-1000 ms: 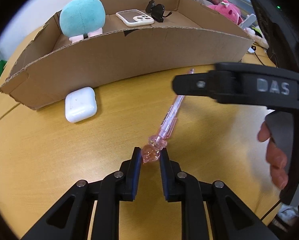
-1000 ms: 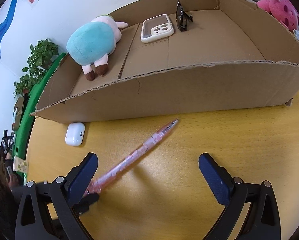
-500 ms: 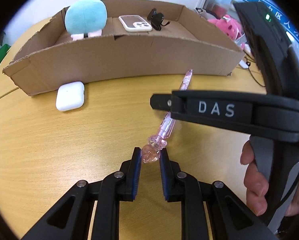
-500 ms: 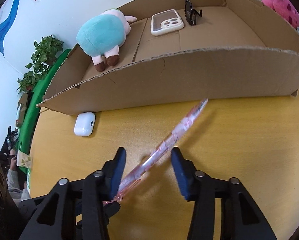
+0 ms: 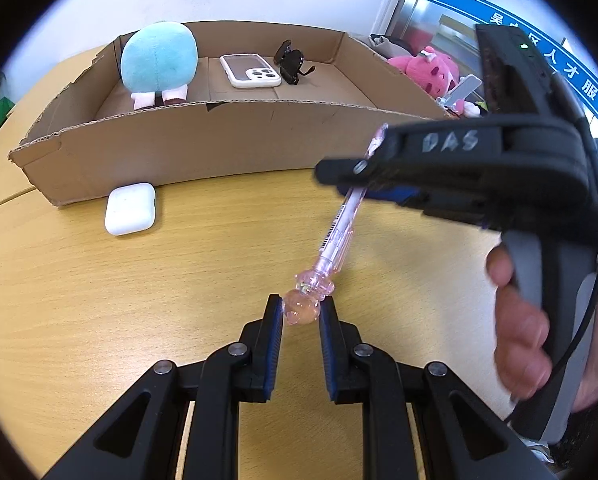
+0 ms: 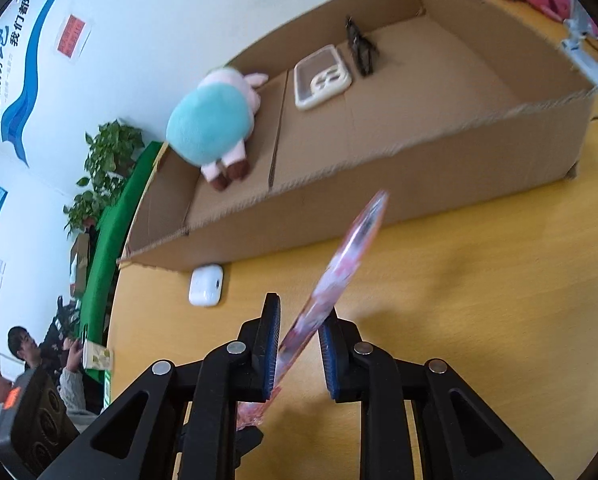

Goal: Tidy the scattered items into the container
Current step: 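Close the left gripper on the pink pen's charm end and lift it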

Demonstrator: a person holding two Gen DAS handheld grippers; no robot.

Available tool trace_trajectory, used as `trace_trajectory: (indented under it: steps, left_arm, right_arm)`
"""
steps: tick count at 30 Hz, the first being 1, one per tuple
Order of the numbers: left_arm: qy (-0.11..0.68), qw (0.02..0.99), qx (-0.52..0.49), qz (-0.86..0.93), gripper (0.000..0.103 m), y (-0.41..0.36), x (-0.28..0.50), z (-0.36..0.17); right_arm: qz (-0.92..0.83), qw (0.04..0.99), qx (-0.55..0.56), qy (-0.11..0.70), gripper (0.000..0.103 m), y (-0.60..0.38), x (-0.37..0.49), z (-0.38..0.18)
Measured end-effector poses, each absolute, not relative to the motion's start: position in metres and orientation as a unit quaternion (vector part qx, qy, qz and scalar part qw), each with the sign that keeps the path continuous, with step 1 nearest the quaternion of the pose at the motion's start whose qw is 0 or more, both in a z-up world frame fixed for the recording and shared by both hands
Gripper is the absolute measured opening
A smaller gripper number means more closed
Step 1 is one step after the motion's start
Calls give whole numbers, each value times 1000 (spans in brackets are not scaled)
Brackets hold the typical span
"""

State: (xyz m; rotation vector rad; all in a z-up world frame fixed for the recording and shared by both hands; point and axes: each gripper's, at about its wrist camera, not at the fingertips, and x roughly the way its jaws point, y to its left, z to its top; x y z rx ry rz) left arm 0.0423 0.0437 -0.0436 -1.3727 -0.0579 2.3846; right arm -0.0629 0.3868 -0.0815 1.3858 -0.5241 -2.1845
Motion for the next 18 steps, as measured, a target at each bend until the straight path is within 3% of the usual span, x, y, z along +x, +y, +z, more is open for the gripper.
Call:
trace_trajectory:
  steps: [18]
  left_arm:
    - [-52, 220, -465, 856, 18, 60, 11, -12]
  right_arm:
    - [-851, 286, 423, -121, 11, 361, -79, 7]
